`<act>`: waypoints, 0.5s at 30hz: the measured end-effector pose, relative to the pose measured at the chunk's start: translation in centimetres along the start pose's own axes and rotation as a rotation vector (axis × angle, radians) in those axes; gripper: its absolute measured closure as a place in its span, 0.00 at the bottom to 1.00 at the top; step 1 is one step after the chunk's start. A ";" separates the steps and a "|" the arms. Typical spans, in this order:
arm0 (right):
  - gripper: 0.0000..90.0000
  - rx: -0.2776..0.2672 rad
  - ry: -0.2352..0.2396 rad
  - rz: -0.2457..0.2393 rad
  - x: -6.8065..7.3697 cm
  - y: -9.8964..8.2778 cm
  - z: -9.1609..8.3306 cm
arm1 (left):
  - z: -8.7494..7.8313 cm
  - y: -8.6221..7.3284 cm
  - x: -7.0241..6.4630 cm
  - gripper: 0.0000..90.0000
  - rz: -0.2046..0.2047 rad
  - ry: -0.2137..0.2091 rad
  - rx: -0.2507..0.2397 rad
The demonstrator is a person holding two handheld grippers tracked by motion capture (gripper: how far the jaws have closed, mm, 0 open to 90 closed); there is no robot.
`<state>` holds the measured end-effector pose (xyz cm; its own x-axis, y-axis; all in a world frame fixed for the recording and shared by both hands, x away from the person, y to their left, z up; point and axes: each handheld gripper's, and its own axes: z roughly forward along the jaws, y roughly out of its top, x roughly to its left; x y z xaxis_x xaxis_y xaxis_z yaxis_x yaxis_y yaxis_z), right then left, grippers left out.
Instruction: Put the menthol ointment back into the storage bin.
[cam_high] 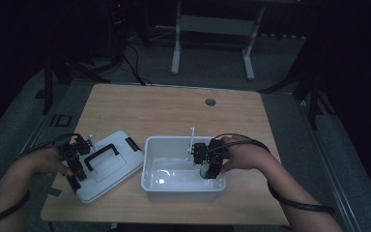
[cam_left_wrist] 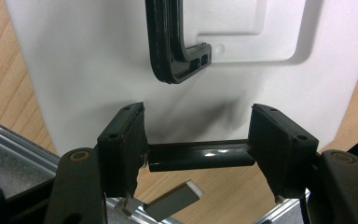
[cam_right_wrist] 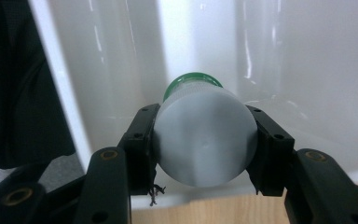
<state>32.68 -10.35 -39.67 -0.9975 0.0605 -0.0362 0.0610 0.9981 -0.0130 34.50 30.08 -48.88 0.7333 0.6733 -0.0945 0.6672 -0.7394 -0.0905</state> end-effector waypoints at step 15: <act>0.56 0.056 0.051 -0.010 0.0 1.2 4.7 | 0.2 0.4 -0.1 0.41 0.009 0.010 0.010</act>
<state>32.87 -9.25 -44.36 -0.9985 0.0527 0.0155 0.0515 0.9963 -0.0693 34.64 29.69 -49.06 0.7408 0.6663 -0.0855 0.6590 -0.7455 -0.1000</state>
